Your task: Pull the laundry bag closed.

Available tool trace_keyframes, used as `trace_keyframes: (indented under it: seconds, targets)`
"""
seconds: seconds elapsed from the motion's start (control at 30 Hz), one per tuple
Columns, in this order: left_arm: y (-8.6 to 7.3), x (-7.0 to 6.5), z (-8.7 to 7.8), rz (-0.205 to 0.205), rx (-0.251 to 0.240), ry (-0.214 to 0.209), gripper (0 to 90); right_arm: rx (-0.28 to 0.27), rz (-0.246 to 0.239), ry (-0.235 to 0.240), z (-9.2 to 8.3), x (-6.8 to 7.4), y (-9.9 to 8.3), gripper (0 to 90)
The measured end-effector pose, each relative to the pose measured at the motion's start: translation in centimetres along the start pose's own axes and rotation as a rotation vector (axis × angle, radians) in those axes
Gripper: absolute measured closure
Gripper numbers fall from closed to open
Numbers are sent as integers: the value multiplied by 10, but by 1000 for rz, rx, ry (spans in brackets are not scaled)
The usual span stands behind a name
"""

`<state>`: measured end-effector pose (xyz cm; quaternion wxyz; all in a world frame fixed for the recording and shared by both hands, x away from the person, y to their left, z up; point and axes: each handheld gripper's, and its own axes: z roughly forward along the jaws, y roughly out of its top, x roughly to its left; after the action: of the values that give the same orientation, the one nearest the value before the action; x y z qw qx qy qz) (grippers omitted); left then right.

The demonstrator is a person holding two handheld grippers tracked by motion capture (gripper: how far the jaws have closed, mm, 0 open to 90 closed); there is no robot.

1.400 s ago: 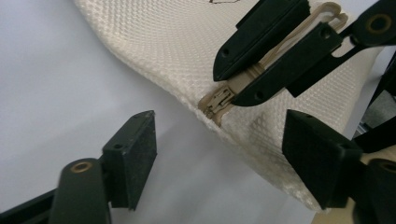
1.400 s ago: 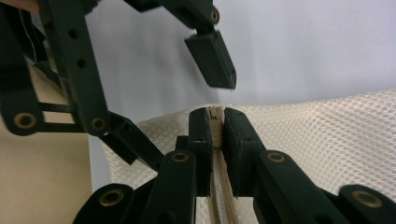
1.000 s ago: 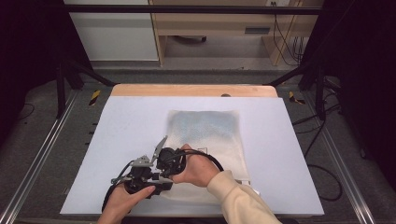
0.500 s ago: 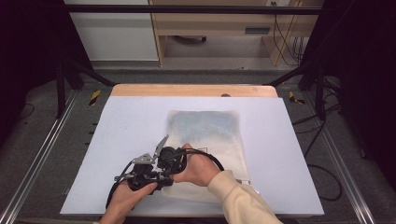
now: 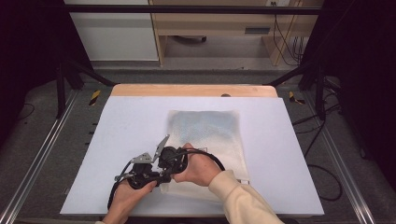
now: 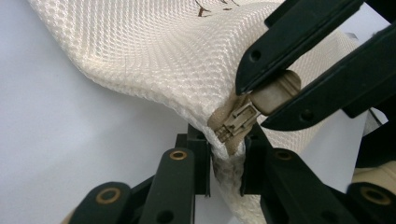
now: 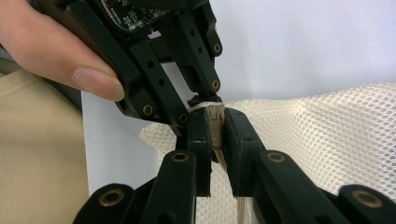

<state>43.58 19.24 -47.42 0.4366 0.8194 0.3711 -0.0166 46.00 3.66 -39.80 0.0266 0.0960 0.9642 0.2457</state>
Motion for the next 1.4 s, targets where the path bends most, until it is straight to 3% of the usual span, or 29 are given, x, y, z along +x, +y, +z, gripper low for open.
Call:
trace_keyframes:
  seconds: [0.9,1.03,1.4]
  targets:
    - [0,-1,-3,-5,-6,10,819,18,-31,-23,2,1,-5,821]
    - [0,-1,-4,10,3,14,821,32,-39,-30,3,2,-5,822]
    - [0,-3,-3,3,-2,25,825,58,-39,-45,4,4,-5,823]
